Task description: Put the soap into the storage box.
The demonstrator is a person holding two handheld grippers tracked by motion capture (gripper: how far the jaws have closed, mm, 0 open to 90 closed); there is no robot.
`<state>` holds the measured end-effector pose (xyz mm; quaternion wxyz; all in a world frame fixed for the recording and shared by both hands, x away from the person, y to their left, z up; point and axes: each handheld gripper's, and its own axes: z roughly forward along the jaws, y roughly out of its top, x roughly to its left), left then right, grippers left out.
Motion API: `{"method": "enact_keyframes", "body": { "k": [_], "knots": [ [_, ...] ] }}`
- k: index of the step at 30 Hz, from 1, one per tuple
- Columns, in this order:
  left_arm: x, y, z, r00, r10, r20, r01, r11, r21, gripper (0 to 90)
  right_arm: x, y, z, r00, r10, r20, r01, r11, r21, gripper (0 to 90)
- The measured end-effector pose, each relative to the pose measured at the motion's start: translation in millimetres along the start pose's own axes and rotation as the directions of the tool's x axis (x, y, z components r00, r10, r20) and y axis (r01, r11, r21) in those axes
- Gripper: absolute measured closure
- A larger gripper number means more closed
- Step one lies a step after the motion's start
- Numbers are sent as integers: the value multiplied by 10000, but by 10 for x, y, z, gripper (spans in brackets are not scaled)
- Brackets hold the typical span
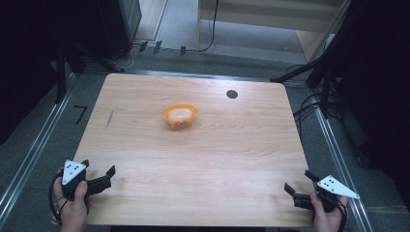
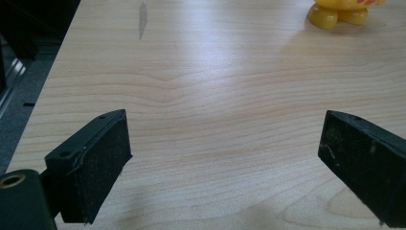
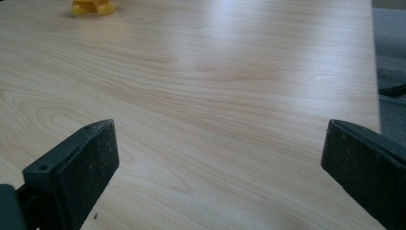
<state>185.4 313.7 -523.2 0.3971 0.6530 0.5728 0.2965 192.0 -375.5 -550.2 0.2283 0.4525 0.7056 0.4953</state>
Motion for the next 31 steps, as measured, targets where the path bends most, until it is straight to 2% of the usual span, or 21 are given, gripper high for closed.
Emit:
{"method": "enact_keyframes", "body": {
  "k": [1,5,7,10,15,31],
  "knots": [
    [0,0,-1,10000,3,34,-3,10000,-4,42,-9,-9,-20,9999,-120,75,121,9999,-57,0],
    [10,-1,0,9999,-96,140,96,9999,-32,38,-34,-14,-40,9989,240,404,-231,9994,-239,0],
    [10,-2,-3,9998,-95,180,96,9999,-61,38,-46,-12,-38,9980,278,565,-260,9991,-323,0],
    [13,-4,-7,9997,-116,233,118,9999,-84,0,-49,-9,-32,9978,318,579,-300,9990,-320,0],
    [14,-4,-7,9998,-131,164,132,9999,-97,0,-49,-8,-31,9988,278,403,-267,9993,-275,0],
    [14,0,2,9997,-113,218,112,9999,37,0,-35,-4,-19,9989,113,445,-108,9999,-131,0]
  ]
}}
